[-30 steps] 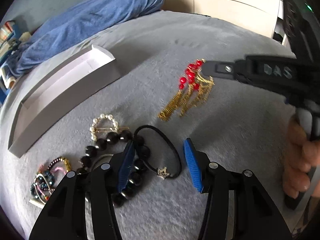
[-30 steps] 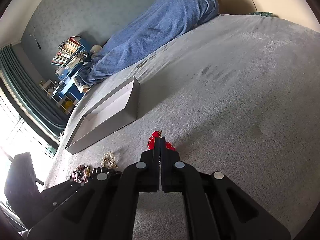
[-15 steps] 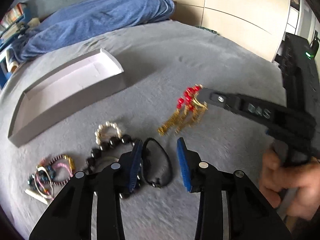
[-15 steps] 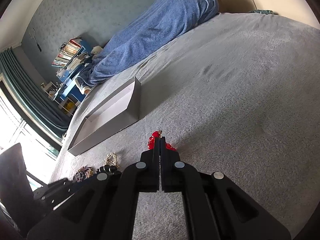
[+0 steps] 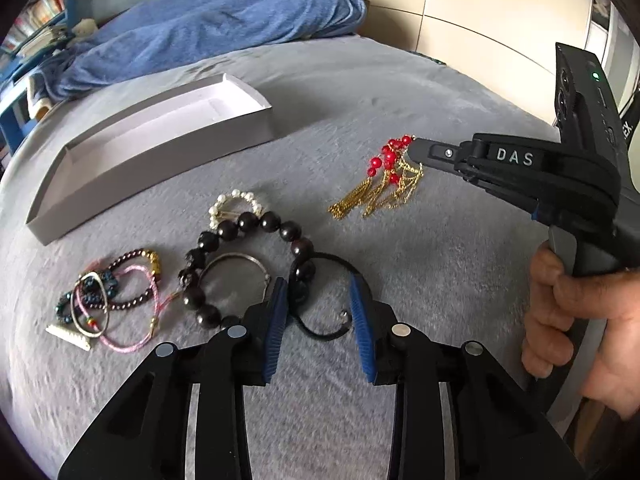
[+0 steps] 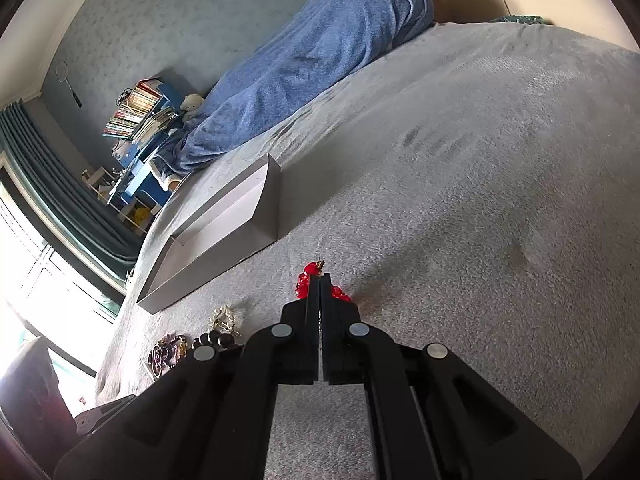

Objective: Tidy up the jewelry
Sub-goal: 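Close the left tool on the black hair tie while the right tool holds the earring, then lower the earring and hair tie into the grey tray and open both tools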

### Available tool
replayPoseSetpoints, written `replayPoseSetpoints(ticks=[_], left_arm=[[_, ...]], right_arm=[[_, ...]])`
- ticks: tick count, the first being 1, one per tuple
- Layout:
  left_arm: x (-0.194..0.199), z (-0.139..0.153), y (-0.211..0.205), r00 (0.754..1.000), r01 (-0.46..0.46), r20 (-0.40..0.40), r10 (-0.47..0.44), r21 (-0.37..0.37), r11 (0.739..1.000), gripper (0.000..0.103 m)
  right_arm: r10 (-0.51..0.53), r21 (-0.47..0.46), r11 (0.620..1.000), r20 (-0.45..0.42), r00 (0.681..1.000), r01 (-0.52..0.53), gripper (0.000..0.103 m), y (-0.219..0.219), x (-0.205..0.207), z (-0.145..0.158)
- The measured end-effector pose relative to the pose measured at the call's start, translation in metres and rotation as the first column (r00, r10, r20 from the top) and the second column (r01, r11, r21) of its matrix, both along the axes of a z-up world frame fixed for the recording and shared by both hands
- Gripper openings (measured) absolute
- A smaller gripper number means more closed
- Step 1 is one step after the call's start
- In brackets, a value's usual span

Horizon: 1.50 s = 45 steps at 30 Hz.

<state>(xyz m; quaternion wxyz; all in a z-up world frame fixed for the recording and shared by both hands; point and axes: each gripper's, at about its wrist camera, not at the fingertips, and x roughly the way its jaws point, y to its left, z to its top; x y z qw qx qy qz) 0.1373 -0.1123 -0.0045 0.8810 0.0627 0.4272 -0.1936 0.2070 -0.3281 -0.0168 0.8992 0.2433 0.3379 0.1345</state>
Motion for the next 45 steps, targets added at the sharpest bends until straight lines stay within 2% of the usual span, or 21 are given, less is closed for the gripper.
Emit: replayPoseSetpoints(ticks=[2,4,6,13,17,21,27,36,41,45], left_arm=[[-0.003,0.0,0.002,1.0,-0.002,0.003,0.002,-0.002,1.0,0.031],[-0.003,-0.001,0.004,1.0,-0.008,0.005,0.008,-0.004,1.0,0.024],[0.0,-0.002,0.005,1.0,-0.009,-0.004,0.009,-0.011,1.0,0.004],[-0.003,0.003,0.005,0.999,0.025,0.029,-0.024,-0.021,0.999,0.003],[-0.005,0.016,0.012,0.998,0.03,0.06,-0.027,-0.042,0.999,0.003],[-0.002,0.038,0.03,0.994,0.019,0.106,-0.012,-0.064,0.998,0.004],[0.01,0.071,0.069,0.988,-0.007,0.153,0.016,-0.059,0.998,0.003],[0.047,0.113,0.138,0.973,-0.086,0.209,0.099,-0.072,0.994,0.003],[0.072,0.117,0.162,0.968,-0.125,0.206,0.145,-0.108,0.986,0.003],[0.099,0.112,0.171,0.966,-0.145,0.197,0.168,-0.128,0.981,0.003]], right_arm=[[0.002,-0.002,1.0,0.0,1.0,-0.002,0.0,0.001,0.0,0.0],[0.003,-0.005,1.0,0.0,1.0,-0.003,0.0,0.001,0.0,0.0],[0.003,-0.004,1.0,0.0,1.0,-0.003,0.0,0.002,0.0,0.0],[0.005,-0.008,1.0,0.016,1.0,-0.005,0.0,0.004,-0.001,0.004],[0.036,-0.016,0.999,0.052,0.998,-0.035,0.0,0.014,-0.003,0.016],[0.081,-0.053,0.996,0.098,0.992,-0.076,0.0,0.026,-0.003,0.036],[0.154,-0.111,0.984,0.14,0.978,-0.139,0.0,0.047,0.004,0.065],[0.254,-0.149,0.962,0.173,0.952,-0.23,0.0,0.087,0.029,0.1],[0.295,-0.195,0.946,0.186,0.937,-0.259,0.0,0.108,0.058,0.117],[0.31,-0.214,0.938,0.175,0.935,-0.271,0.0,0.119,0.084,0.116]])
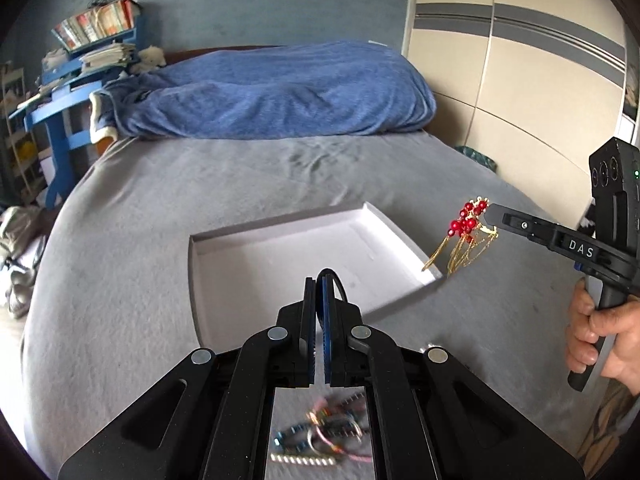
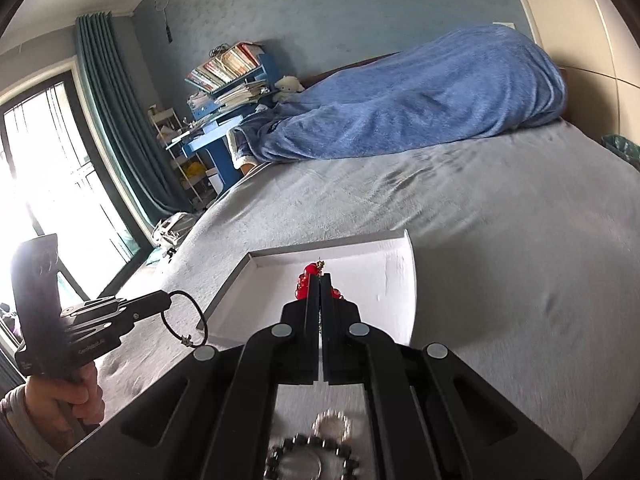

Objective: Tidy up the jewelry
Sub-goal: 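Lower the earring and hair tie into the grey tray and open both tools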

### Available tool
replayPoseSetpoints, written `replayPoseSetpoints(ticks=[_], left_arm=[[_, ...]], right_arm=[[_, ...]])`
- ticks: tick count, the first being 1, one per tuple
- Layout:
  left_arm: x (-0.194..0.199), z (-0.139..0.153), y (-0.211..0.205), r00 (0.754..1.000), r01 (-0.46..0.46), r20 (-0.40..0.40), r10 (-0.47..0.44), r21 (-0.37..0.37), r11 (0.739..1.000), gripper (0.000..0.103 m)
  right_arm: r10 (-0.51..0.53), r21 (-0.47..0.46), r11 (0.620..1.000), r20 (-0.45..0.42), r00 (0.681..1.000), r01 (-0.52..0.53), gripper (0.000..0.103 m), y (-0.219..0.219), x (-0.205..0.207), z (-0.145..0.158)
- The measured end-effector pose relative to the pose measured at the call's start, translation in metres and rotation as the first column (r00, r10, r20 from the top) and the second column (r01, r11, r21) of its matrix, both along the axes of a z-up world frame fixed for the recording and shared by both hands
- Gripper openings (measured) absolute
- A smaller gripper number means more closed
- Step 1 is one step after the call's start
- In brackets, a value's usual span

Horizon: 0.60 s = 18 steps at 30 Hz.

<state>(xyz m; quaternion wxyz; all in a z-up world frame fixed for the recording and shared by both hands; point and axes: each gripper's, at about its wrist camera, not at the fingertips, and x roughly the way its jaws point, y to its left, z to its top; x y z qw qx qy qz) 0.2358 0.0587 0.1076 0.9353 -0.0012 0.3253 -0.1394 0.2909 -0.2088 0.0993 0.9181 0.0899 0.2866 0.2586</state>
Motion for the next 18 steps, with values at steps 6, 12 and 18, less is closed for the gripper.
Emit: replayPoseSetpoints(ticks=[6,12,18], left_arm=[[0.037,-0.027,0.014,0.998,-0.044,-0.041,0.044,-0.009,0.999,0.003],[0.064,-0.056,0.029,0.991,-0.091,-0.098,0.089,-0.01,0.996,0.003],[0.075,-0.088,0.039,0.976,-0.13,-0.174,0.13,0.009,0.991,0.004]], right_arm=[[0.004,-0.021,1.0,-0.04,0.999,-0.005,0.0,0.009,0.034,-0.024],[0.003,-0.062,0.998,-0.106,0.994,-0.01,0.0,0.017,0.057,-0.057],[-0.025,-0.099,0.995,-0.171,0.985,0.008,0.001,0.014,0.067,-0.082]])
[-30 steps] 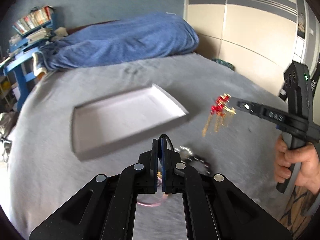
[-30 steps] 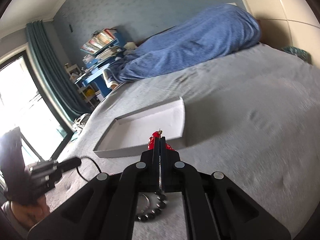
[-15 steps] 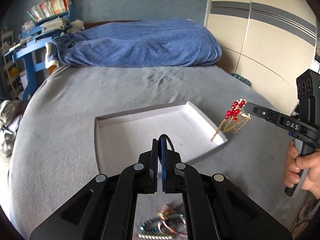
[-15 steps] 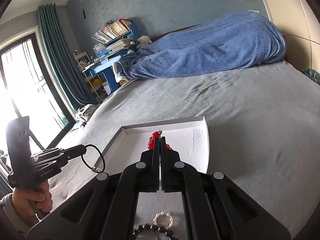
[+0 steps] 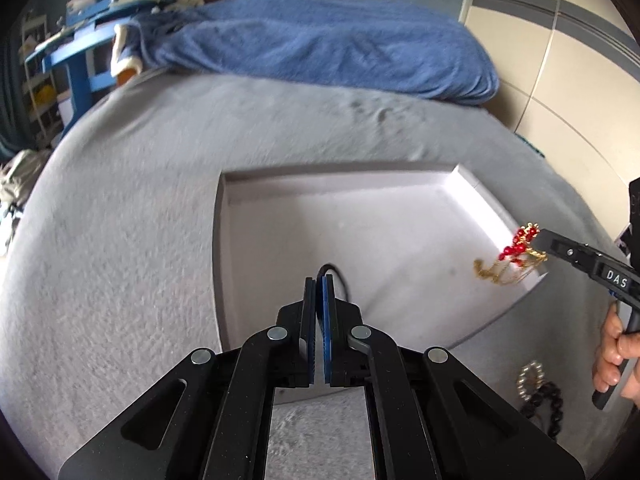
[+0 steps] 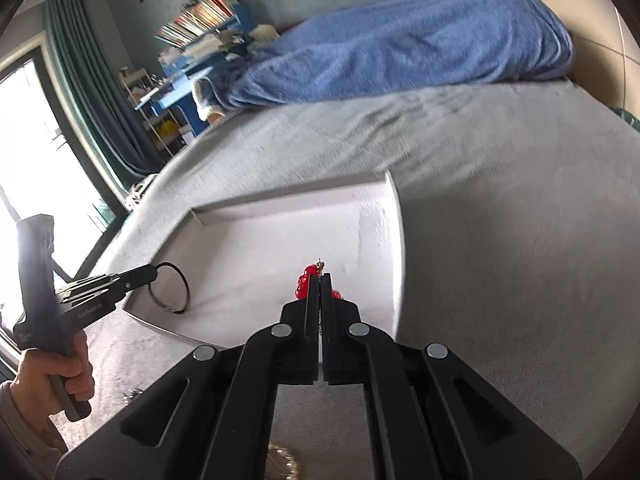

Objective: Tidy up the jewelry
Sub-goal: 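Lower the earring and hair tie into the grey tray and open both tools, then move both tools back from the tray to the jewelry pile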

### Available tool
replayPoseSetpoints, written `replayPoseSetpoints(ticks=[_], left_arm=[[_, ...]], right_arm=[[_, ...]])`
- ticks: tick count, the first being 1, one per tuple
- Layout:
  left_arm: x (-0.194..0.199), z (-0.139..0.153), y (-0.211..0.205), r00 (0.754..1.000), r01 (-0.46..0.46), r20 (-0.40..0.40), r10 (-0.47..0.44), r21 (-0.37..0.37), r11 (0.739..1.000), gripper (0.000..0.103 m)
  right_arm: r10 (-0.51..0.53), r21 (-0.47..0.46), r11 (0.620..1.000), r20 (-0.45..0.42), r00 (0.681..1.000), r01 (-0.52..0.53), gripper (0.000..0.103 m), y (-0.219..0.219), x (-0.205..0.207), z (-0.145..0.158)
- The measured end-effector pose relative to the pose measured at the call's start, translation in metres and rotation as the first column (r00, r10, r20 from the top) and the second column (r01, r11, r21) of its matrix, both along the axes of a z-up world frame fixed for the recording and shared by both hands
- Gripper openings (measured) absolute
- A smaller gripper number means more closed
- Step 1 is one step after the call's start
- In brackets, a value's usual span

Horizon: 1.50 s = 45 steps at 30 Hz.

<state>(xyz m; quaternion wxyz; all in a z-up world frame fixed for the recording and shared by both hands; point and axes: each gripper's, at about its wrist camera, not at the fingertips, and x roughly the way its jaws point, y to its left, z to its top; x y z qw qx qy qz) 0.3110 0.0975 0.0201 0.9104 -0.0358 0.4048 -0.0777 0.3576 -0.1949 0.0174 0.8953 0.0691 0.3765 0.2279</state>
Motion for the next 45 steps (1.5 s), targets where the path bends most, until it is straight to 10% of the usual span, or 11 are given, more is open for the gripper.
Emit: replayPoseSetpoints(ticks=[5,7,18,45], left_arm=[[-0.003,-0.007,-0.001,1.0,-0.004,-0.02,0.005,0.025,1.0,0.013],[-0.007,-0.004,0.0,1.0,-0.026,-0.007,0.026,0.037,0.999,0.028],[-0.051,0.023,-0.008,0.996,-0.042,0.083,0.038,0.051,0.998,0.073],[-0.154,-0.013,-0.063,0.998,0.06,0.016,-0.062,0.1,0.993,0.079]], right_arm=[[-0.007,-0.016,1.0,-0.003,1.0,0.007,0.008,-0.001,-0.003,-0.004],[-0.006,-0.015,1.0,0.006,1.0,0.006,0.03,-0.002,-0.006,-0.004],[-0.05,0.013,0.999,0.053,0.997,0.049,0.04,-0.017,-0.034,0.011],[-0.086,0.047,0.995,0.012,0.996,0.086,0.048,-0.047,-0.138,-0.002]])
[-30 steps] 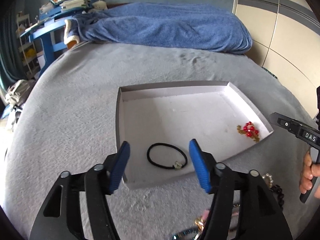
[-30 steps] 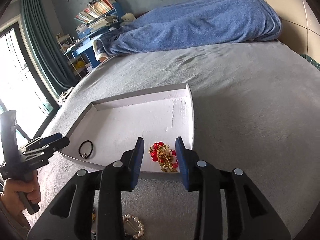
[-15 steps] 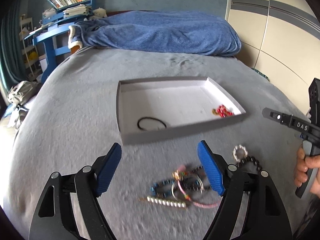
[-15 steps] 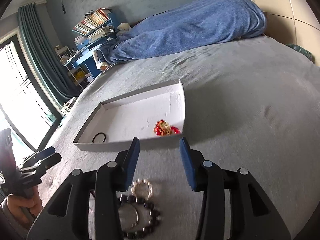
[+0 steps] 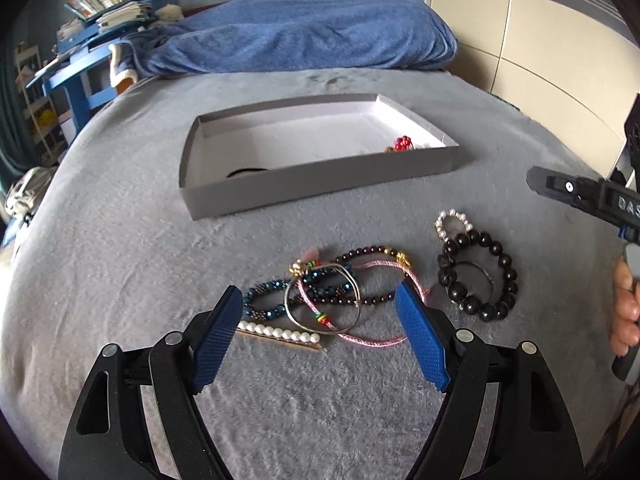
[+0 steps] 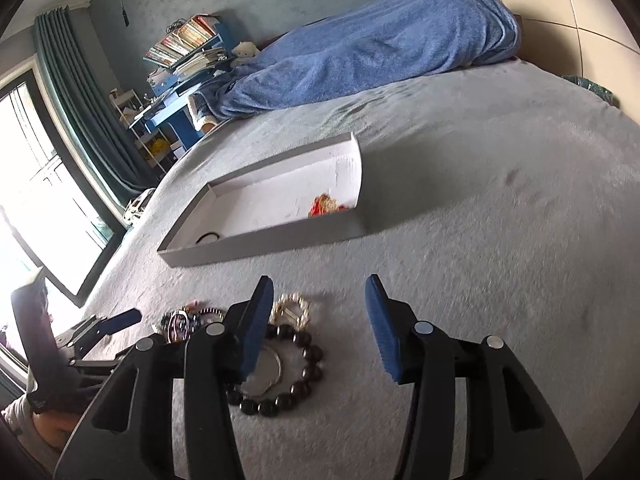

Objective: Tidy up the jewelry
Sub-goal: 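Move both tools back from the tray to the jewelry pile, then grasp the black bead bracelet with the right tool while the left tool grasps the silver hoop bangle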

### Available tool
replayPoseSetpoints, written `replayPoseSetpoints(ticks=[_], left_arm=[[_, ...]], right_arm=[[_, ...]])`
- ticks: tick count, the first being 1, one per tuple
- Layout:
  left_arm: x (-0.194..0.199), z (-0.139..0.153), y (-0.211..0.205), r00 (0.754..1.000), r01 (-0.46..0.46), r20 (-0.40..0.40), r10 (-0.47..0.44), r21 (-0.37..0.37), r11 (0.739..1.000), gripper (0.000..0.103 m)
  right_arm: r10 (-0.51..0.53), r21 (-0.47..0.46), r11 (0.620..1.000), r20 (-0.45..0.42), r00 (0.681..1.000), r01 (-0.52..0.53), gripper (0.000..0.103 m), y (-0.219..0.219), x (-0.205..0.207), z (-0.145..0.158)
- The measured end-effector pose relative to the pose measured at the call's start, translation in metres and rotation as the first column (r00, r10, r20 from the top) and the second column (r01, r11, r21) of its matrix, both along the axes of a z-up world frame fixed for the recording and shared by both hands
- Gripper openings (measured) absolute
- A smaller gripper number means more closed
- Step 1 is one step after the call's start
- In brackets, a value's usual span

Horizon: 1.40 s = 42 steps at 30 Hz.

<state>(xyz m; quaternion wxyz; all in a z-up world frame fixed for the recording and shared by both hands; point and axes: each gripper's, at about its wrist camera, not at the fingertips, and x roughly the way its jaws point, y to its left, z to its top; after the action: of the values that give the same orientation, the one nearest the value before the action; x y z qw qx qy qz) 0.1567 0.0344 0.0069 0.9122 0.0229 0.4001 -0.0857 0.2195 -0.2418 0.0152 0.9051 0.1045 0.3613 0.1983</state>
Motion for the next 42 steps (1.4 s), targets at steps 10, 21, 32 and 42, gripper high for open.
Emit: replayPoseSetpoints(ticks=[10,21,32,42], left_arm=[[0.008,-0.018,-0.01,0.999,0.017,-0.039,-0.016,0.019,1.0,0.064],[0.005,-0.009,-0.008,1.0,0.027,-0.011,-0.027,0.002,1.0,0.047],[-0.008,0.017,0.009,1.0,-0.014,0.023,0.015,-0.063,0.998,0.047],[-0.009,0.019,0.008,1.0,-0.005,0.029,0.008,-0.086,0.996,0.047]], right_arm=[[0.043,-0.1,0.994,-0.02,0.999,-0.045,0.049,0.022,-0.008,-0.018],[0.063,-0.123,0.99,-0.041,0.997,-0.067,0.049,0.029,-0.014,-0.03],[0.091,-0.152,0.983,-0.061,0.994,-0.099,0.049,0.036,-0.011,-0.039],[0.088,-0.186,0.977,-0.11,0.99,-0.107,0.023,0.043,-0.004,-0.052]])
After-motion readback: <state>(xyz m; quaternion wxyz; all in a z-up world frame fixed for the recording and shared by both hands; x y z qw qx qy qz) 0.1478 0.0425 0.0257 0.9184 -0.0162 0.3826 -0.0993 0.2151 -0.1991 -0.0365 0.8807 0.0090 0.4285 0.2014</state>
